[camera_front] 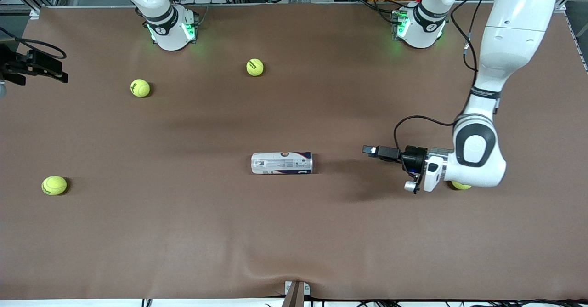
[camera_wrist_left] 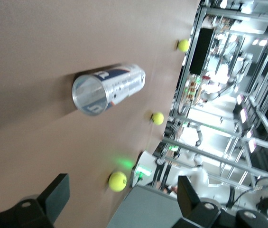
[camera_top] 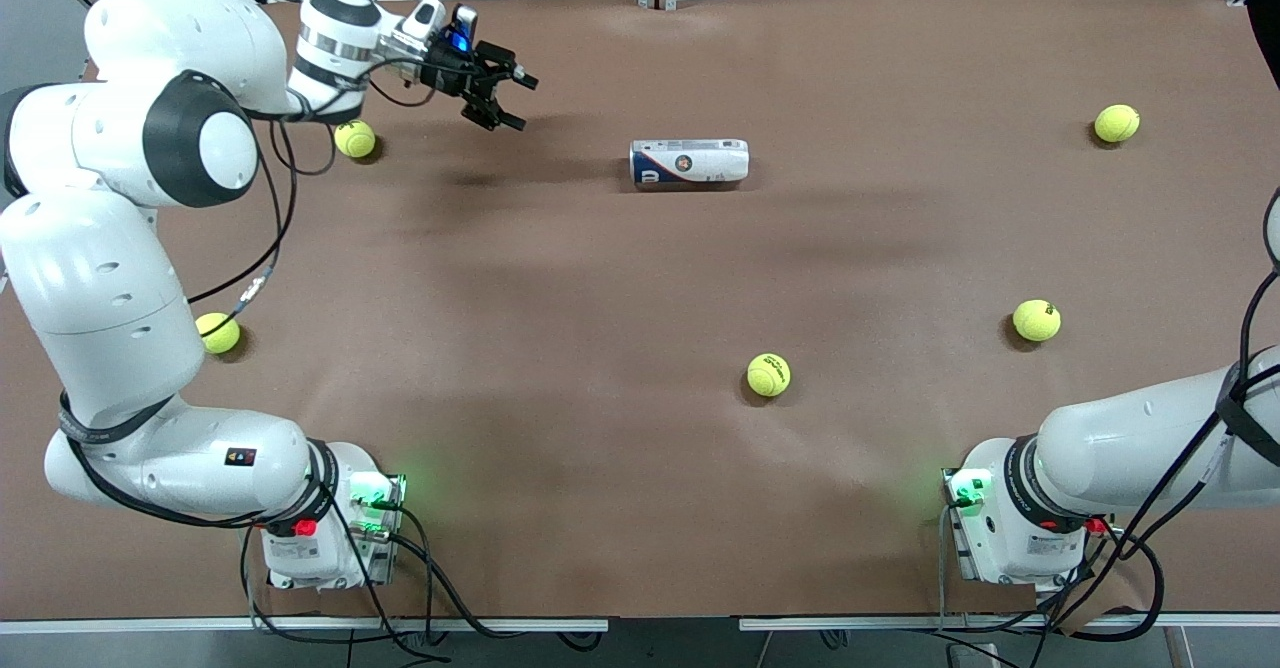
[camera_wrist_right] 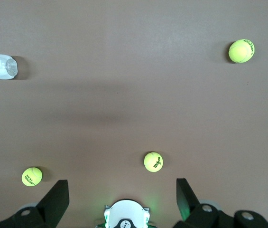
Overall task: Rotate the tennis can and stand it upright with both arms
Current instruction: 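Move the left gripper to the can's bottom end and grasp it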
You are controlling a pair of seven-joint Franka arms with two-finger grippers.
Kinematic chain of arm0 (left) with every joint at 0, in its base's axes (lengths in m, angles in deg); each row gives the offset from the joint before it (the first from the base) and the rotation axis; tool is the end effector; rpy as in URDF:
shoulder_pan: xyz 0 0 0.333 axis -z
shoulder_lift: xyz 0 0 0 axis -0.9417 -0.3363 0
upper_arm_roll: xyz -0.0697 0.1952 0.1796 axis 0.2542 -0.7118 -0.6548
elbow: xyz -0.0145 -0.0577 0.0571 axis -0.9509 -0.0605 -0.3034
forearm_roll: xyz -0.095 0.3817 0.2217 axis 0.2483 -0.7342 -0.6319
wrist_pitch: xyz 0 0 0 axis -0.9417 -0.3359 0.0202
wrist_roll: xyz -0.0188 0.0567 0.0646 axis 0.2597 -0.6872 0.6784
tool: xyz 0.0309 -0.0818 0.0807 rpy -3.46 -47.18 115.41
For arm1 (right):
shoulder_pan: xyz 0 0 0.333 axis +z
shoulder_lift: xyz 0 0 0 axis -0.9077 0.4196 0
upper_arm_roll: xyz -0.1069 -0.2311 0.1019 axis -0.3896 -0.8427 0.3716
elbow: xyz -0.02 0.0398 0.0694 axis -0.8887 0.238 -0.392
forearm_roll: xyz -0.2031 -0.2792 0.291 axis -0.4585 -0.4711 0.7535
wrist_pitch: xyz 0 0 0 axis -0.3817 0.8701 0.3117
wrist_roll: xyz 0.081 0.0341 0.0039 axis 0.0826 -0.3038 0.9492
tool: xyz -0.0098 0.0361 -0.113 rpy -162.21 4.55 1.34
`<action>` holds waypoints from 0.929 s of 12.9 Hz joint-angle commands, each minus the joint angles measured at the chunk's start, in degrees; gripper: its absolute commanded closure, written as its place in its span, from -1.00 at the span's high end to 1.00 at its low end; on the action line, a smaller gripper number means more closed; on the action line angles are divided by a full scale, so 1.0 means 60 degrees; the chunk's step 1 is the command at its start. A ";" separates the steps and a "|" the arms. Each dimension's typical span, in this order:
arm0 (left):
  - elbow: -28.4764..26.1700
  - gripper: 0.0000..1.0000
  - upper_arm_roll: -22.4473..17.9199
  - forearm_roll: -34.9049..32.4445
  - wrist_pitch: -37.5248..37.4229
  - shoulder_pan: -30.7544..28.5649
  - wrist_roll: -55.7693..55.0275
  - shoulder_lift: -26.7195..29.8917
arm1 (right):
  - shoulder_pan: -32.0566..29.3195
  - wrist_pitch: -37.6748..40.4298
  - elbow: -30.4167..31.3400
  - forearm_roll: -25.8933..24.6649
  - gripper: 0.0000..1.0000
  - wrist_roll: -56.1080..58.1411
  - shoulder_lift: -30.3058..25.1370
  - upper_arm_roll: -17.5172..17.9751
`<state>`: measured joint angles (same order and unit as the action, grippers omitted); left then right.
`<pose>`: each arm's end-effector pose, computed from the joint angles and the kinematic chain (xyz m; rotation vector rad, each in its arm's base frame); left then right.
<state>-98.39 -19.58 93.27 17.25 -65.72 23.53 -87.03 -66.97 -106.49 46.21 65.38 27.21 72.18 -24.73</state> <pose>0.6373 -0.1932 0.1509 1.9214 -0.0097 -0.3741 0.5943 -0.0149 0.6169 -3.1119 -0.0856 0.2646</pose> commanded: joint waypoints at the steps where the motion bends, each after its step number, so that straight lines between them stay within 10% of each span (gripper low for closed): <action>1: -0.0611 1.00 0.0153 0.0804 0.1204 0.0559 0.0218 0.0199 | -0.0040 0.0379 -0.0401 -0.0152 1.00 -0.0161 -0.0022 0.0062; 12: -0.0950 1.00 0.0139 0.2972 0.2233 0.1292 0.1579 -0.0459 | -0.0303 0.0161 -0.0461 0.0243 1.00 -0.1539 -0.0022 0.0062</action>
<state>-104.52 -18.79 107.60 29.87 -59.52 31.28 -88.82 -67.14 -105.53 44.30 65.57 19.11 72.18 -24.96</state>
